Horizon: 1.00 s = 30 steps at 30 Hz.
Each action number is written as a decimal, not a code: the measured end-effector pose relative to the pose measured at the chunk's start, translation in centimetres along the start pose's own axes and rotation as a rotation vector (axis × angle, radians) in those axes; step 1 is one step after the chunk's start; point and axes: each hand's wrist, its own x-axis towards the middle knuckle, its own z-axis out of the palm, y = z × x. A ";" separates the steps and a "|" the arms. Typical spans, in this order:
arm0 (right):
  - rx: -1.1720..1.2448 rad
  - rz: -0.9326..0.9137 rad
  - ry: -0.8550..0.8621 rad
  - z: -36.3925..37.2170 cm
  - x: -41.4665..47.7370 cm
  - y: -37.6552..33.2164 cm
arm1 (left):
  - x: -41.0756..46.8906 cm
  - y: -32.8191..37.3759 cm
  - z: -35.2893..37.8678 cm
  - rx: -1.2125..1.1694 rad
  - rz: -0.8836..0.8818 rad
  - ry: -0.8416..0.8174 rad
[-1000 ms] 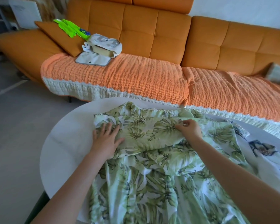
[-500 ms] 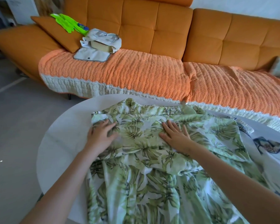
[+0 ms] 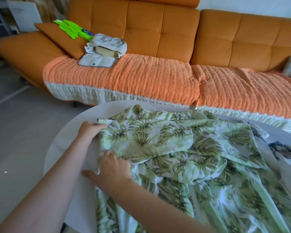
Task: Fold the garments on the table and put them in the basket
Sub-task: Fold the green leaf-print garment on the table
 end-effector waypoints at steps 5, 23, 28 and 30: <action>-0.013 0.014 0.041 1.6 0.2 0.0 | -0.5 0.1 0.2 -0.139 0.009 0.012; 0.906 0.218 0.184 -7.3 -5.8 11.0 | -6.7 12.0 9.9 -0.325 0.295 -0.245; 0.946 0.418 0.171 -7.4 -7.7 15.7 | -9.1 11.1 15.5 0.036 0.476 -0.333; 0.925 0.468 0.149 -6.8 -7.6 16.9 | -9.5 9.5 16.5 0.235 0.595 -0.332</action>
